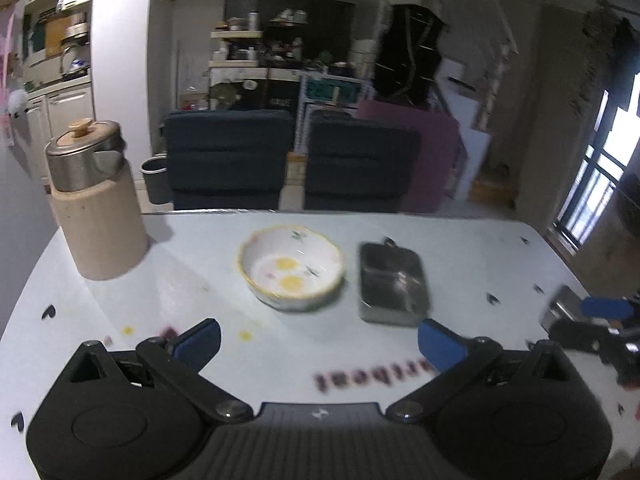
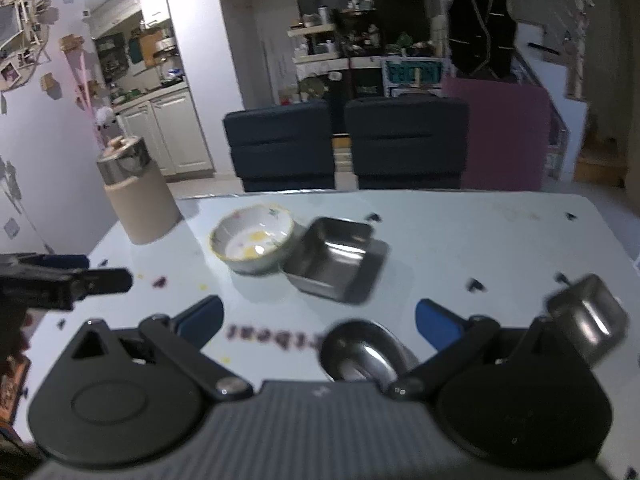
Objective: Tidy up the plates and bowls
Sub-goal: 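Move both grippers to the yellow-rimmed floral bowl and close on its rim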
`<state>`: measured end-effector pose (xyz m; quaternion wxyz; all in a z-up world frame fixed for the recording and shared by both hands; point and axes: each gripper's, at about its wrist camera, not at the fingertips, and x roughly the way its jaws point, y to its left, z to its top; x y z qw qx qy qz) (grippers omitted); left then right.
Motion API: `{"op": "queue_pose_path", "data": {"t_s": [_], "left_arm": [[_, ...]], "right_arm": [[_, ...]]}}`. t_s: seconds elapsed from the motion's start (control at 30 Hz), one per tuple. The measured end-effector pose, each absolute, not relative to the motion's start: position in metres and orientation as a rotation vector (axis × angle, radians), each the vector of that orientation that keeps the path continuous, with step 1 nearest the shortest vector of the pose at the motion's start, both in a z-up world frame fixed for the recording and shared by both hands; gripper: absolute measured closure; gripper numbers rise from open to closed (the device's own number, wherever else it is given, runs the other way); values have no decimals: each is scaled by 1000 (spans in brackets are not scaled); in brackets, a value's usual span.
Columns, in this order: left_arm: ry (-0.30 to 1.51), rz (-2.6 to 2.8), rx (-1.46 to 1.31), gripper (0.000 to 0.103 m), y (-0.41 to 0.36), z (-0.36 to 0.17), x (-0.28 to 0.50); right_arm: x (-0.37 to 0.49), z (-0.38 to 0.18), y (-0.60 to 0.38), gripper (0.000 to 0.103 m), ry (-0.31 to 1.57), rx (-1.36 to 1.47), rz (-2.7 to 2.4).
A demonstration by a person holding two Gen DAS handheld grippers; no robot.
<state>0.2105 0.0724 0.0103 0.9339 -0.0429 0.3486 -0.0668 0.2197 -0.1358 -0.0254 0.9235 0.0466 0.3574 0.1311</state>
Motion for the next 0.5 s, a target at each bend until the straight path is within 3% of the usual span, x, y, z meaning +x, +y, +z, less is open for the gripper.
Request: {"op": "queue_pose_path", "data": {"t_s": [0.27, 0.37, 0.4, 0.47, 0.5], "left_arm": [[715, -47, -114, 2, 115, -24, 275], [711, -36, -136, 13, 125, -41, 298], [712, -35, -154, 17, 129, -46, 306], [714, -40, -199, 22, 136, -59, 322], [718, -39, -219, 27, 139, -65, 330]], "right_arm": [[291, -33, -88, 0, 687, 93, 307], [322, -42, -76, 2, 667, 91, 279], [336, -45, -72, 5, 670, 90, 275], [361, -52, -68, 23, 690, 107, 298], [377, -58, -64, 27, 715, 123, 299]]}}
